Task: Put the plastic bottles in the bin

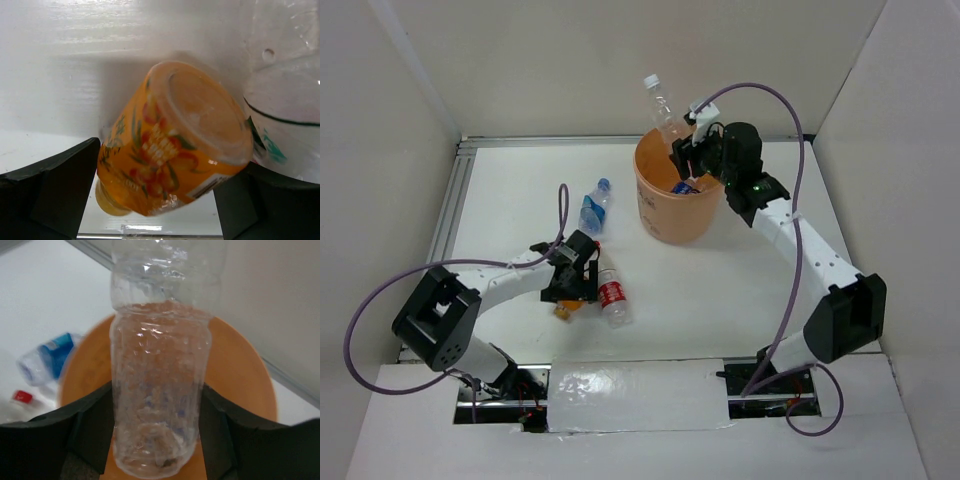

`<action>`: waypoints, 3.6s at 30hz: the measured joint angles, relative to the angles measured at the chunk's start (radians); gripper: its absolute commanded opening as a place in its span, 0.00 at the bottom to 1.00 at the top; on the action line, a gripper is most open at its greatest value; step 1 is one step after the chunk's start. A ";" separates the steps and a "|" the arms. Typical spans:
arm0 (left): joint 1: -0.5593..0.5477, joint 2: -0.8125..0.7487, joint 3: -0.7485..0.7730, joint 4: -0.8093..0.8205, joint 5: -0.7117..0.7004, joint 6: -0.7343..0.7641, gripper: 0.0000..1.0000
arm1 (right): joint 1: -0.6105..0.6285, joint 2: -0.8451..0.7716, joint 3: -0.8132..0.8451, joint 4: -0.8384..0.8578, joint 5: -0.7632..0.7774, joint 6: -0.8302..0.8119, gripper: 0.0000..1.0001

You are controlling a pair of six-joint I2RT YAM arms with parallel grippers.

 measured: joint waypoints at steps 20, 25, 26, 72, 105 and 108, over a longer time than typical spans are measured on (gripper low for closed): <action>-0.057 -0.260 0.162 -0.024 0.018 0.089 0.22 | -0.279 -0.130 -0.161 -0.059 -0.432 -0.058 0.44; -0.063 -0.279 0.465 0.104 0.091 0.197 0.21 | -0.290 -0.241 -0.278 -0.086 -0.543 -0.148 0.00; -0.063 -0.244 0.536 0.151 0.105 0.219 0.21 | -0.288 -0.243 -0.286 -0.098 -0.556 -0.161 0.00; 0.087 -0.378 0.208 0.333 -0.326 0.239 0.99 | 0.489 0.485 -0.146 0.013 0.068 0.581 0.38; 0.437 0.470 0.619 0.400 0.403 0.250 0.96 | 0.032 -0.135 0.015 0.180 -0.052 0.025 0.61; 0.416 0.491 0.603 0.389 0.412 0.272 0.92 | -0.043 -0.069 0.024 0.204 -0.103 0.052 0.94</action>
